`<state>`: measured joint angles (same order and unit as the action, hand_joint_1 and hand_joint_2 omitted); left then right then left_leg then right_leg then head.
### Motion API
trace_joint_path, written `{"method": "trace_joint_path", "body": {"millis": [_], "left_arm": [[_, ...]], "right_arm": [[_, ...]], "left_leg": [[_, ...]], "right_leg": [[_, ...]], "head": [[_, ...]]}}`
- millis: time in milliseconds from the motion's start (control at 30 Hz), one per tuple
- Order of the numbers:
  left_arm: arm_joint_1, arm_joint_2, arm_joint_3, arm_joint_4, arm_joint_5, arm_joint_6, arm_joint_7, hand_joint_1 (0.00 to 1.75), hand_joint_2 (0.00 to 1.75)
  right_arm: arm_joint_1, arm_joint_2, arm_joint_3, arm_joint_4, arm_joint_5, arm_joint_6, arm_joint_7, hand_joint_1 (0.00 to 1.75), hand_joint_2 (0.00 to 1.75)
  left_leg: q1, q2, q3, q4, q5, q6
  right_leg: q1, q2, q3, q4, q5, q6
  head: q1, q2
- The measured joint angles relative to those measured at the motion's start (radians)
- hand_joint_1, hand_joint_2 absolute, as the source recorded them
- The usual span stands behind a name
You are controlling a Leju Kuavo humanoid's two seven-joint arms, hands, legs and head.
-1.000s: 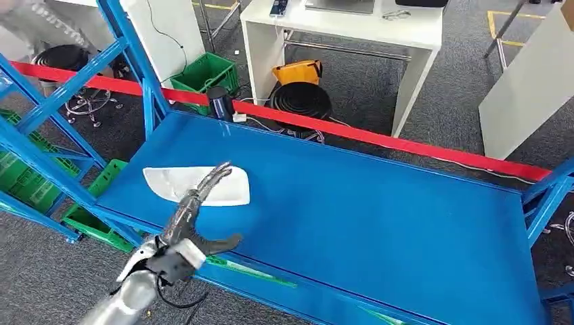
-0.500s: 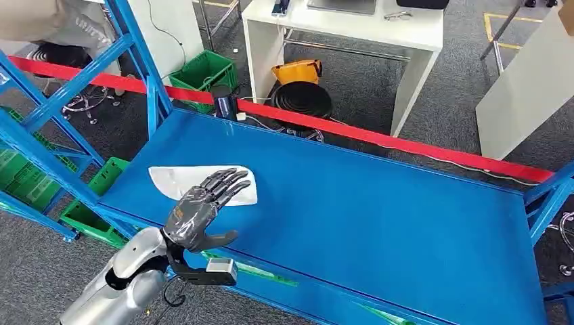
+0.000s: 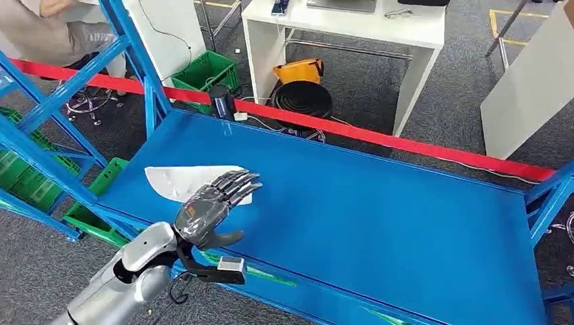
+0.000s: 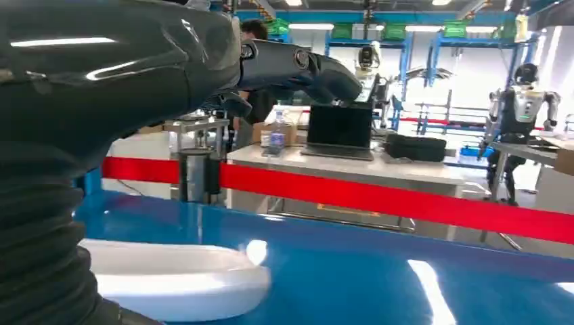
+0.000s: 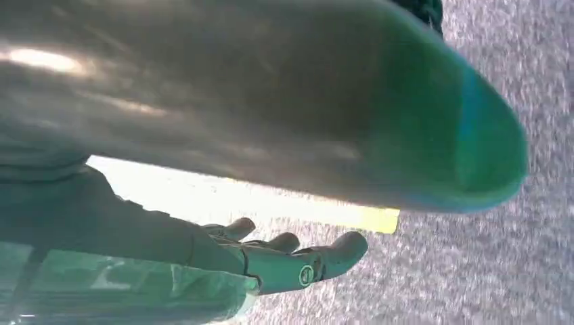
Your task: Take the parts from the cabinet and place them on the table.
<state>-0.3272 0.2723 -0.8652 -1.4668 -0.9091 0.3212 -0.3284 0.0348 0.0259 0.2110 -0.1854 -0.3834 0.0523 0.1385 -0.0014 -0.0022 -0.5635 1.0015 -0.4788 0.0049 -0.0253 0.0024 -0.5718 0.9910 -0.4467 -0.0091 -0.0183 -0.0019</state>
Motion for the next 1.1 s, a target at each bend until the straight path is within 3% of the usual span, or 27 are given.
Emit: {"method": "trace_joint_path", "body": {"millis": [33, 100, 167, 200, 300, 333, 367, 467, 500, 533, 567, 633, 667, 700, 733, 800, 833, 867, 900, 967, 1000, 1033, 1067, 1100], "left_arm": [[-0.004, 0.002, -0.002, 0.001, 0.0, -0.002, 0.001, 0.0, 1.75], [-0.006, 0.003, -0.009, 0.006, 0.002, -0.022, 0.01, 0.0, 1.75], [-0.006, 0.003, -0.015, 0.011, 0.005, -0.032, 0.014, 0.0, 1.75], [-0.012, 0.003, -0.02, 0.018, 0.012, -0.048, 0.016, 0.0, 1.75], [-0.046, -0.011, -0.03, 0.038, 0.034, -0.081, 0.02, 0.0, 1.75], [-0.064, -0.014, -0.034, 0.045, 0.039, -0.089, 0.02, 0.0, 1.75], [-0.073, -0.022, -0.036, 0.051, 0.041, -0.098, 0.021, 0.0, 1.75], [-0.095, -0.044, -0.047, 0.076, 0.041, -0.122, 0.026, 0.0, 1.75], [-0.107, -0.053, -0.052, 0.083, 0.04, -0.127, 0.028, 0.0, 1.75], [-0.117, -0.059, -0.055, 0.092, 0.039, -0.127, 0.03, 0.0, 1.75], [-0.127, -0.068, -0.057, 0.099, 0.039, -0.128, 0.03, 0.0, 1.75], [-0.13, -0.078, -0.061, 0.11, 0.038, -0.13, 0.031, 0.0, 1.75], [-0.13, -0.08, -0.065, 0.117, 0.038, -0.132, 0.031, 0.0, 1.75], [-0.13, -0.082, -0.069, 0.122, 0.038, -0.133, 0.031, 0.0, 1.75], [-0.13, -0.084, -0.071, 0.127, 0.038, -0.133, 0.031, 0.0, 1.75], [-0.133, -0.088, -0.075, 0.133, 0.038, -0.133, 0.031, 0.0, 1.75], [-0.134, -0.089, -0.077, 0.134, 0.038, -0.133, 0.031, 0.0, 1.75], [-0.136, -0.089, -0.078, 0.136, 0.038, -0.133, 0.031, 0.0, 1.75], [-0.137, -0.089, -0.081, 0.138, 0.038, -0.133, 0.032, 0.0, 1.75], [-0.138, -0.09, -0.083, 0.142, 0.038, -0.133, 0.032, 0.0, 1.75], [-0.139, -0.09, -0.083, 0.143, 0.038, -0.133, 0.032, 0.0, 1.75], [-0.139, -0.091, -0.082, 0.143, 0.038, -0.133, 0.032, 0.0, 1.75], [-0.142, -0.091, -0.083, 0.143, 0.038, -0.133, 0.032, 0.0, 1.75], [-0.143, -0.09, -0.083, 0.145, 0.038, -0.133, 0.032, 0.0, 1.75]], "right_arm": [[-0.001, 0.0, 0.0, 0.0, 0.0, 0.0, 0.0, 0.0, 0.0], [0.0, 0.002, 0.001, 0.0, -0.001, 0.005, -0.002, 0.0, 0.0], [0.001, 0.002, 0.001, 0.0, -0.002, 0.007, -0.003, 0.0, 0.0], [0.0, 0.002, 0.001, 0.0, -0.004, 0.007, -0.007, 0.0, 0.0], [-0.004, 0.003, 0.005, 0.0, -0.006, 0.01, -0.013, 0.0, 0.0], [-0.006, 0.003, 0.01, 0.0, -0.006, 0.01, -0.015, 0.0, 0.0], [-0.01, 0.004, 0.012, 0.0, -0.006, 0.01, -0.018, 0.0, 0.0], [-0.011, 0.005, 0.019, 0.0, -0.006, 0.01, -0.02, 0.0, 0.0], [-0.012, 0.004, 0.021, 0.0, -0.006, 0.01, -0.022, 0.0, 0.0], [-0.013, 0.001, 0.024, 0.0, -0.006, 0.01, -0.023, 0.0, 0.0], [-0.014, 0.0, 0.024, 0.0, -0.006, 0.01, -0.023, 0.0, 0.0], [-0.013, -0.002, 0.026, 0.0, -0.006, 0.01, -0.024, 0.0, 0.0], [-0.012, -0.002, 0.026, 0.0, -0.006, 0.01, -0.024, 0.0, 0.0], [-0.011, -0.003, 0.026, 0.0, -0.006, 0.01, -0.024, 0.0, 0.0], [-0.011, -0.004, 0.026, 0.0, -0.006, 0.01, -0.024, 0.0, 0.0], [-0.013, -0.006, 0.026, 0.0, -0.006, 0.01, -0.024, 0.0, 0.0], [-0.014, -0.007, 0.027, 0.0, -0.006, 0.01, -0.024, 0.0, 0.0], [-0.014, -0.007, 0.027, 0.0, -0.006, 0.01, -0.024, 0.0, 0.0], [-0.014, -0.007, 0.027, 0.0, -0.006, 0.01, -0.024, 0.0, 0.0], [-0.012, -0.007, 0.028, 0.0, -0.006, 0.01, -0.024, 0.0, 0.0], [-0.012, -0.006, 0.029, 0.0, -0.006, 0.01, -0.024, 0.0, 0.0], [-0.013, -0.007, 0.029, 0.0, -0.006, 0.01, -0.024, 0.0, 0.0], [-0.014, -0.008, 0.03, 0.0, -0.006, 0.01, -0.024, 0.0, 0.0], [-0.014, -0.008, 0.031, 0.0, -0.006, 0.01, -0.024, 0.0, 0.0]], "left_leg": [[0.004, 0.0, -0.026, 0.06, -0.037, -0.007], [0.009, 0.0, -0.109, 0.234, -0.113, -0.018], [0.013, 0.001, -0.157, 0.321, -0.131, -0.022], [0.014, 0.001, -0.149, 0.293, -0.102, -0.02], [0.013, 0.001, -0.032, 0.052, 0.026, -0.006], [0.011, 0.0, 0.007, -0.018, 0.021, 0.005], [0.003, 0.0, 0.004, -0.027, 0.026, 0.009], [-0.005, 0.0, -0.001, -0.025, 0.026, 0.019], [0.001, 0.0, 0.015, -0.046, 0.039, 0.027], [0.002, 0.002, 0.019, -0.052, 0.042, 0.033], [0.003, 0.002, 0.017, -0.053, 0.046, 0.04], [-0.001, 0.002, 0.015, -0.052, 0.045, 0.042], [-0.002, 0.002, 0.014, -0.051, 0.045, 0.043], [-0.003, 0.002, 0.014, -0.051, 0.045, 0.042], [-0.004, 0.001, 0.015, -0.05, 0.045, 0.042], [-0.003, -0.001, 0.017, -0.047, 0.042, 0.038], [-0.004, -0.002, 0.016, -0.042, 0.038, 0.034], [-0.015, -0.003, 0.01, -0.029, 0.03, 0.026], [-0.012, -0.003, 0.008, -0.029, 0.03, 0.025], [-0.009, -0.002, 0.008, -0.03, 0.031, 0.022], [-0.009, -0.002, 0.008, -0.026, 0.026, 0.017], [-0.006, -0.002, -0.003, -0.01, 0.01, 0.01], [-0.004, 0.0, -0.019, 0.033, -0.018, 0.004], [0.001, 0.0, -0.059, 0.119, -0.061, -0.003]], "right_leg": [[0.001, 0.0, 0.0, 0.0, 0.0, -0.006], [0.002, 0.0, -0.001, 0.0, 0.0, -0.007], [0.002, 0.0, -0.002, 0.001, -0.001, -0.007], [0.002, 0.0, -0.001, 0.001, -0.001, -0.007], [0.004, 0.003, 0.003, 0.001, -0.001, -0.007], [0.002, 0.003, 0.002, -0.002, 0.0, -0.005], [0.013, 0.003, -0.004, 0.0, 0.003, 0.001], [0.005, 0.003, -0.005, -0.006, 0.008, 0.016], [0.012, 0.003, -0.01, -0.002, 0.003, 0.024], [0.007, 0.0, -0.021, 0.02, -0.008, 0.023], [0.008, 0.0, -0.044, 0.072, -0.036, 0.017], [0.008, 0.0, -0.129, 0.25, -0.108, 0.007], [0.008, 0.0, -0.161, 0.318, -0.128, 0.008], [0.008, 0.0, -0.172, 0.335, -0.127, 0.014], [0.007, 0.0, -0.153, 0.294, -0.105, 0.025], [0.007, -0.001, -0.064, 0.114, -0.034, 0.044], [0.007, -0.003, -0.017, 0.02, -0.004, 0.046], [0.01, -0.003, 0.0, -0.001, -0.001, 0.031], [0.01, -0.003, -0.006, 0.0, 0.001, 0.023], [0.015, -0.002, -0.008, 0.002, 0.001, 0.016], [0.005, -0.001, -0.006, -0.002, 0.005, 0.01], [0.002, -0.001, -0.003, -0.003, 0.005, 0.007], [0.001, -0.001, -0.001, -0.003, 0.004, -0.001], [0.002, -0.001, -0.001, -0.003, 0.002, -0.004]], "head": [[-0.003, 0.0], [-0.003, 0.0], [-0.003, 0.0], [-0.003, 0.0], [-0.003, 0.0], [-0.002, 0.0], [-0.001, 0.0], [-0.003, 0.0], [-0.002, 0.0], [0.0, 0.0], [0.001, 0.0], [0.002, 0.0], [0.002, 0.0], [0.002, 0.0], [0.002, 0.0], [0.003, 0.0], [0.003, 0.0], [0.002, 0.0], [-0.001, 0.0], [0.0, 0.0], [0.0, 0.0], [0.0, 0.0], [-0.003, 0.0], [-0.002, 0.0]]}}
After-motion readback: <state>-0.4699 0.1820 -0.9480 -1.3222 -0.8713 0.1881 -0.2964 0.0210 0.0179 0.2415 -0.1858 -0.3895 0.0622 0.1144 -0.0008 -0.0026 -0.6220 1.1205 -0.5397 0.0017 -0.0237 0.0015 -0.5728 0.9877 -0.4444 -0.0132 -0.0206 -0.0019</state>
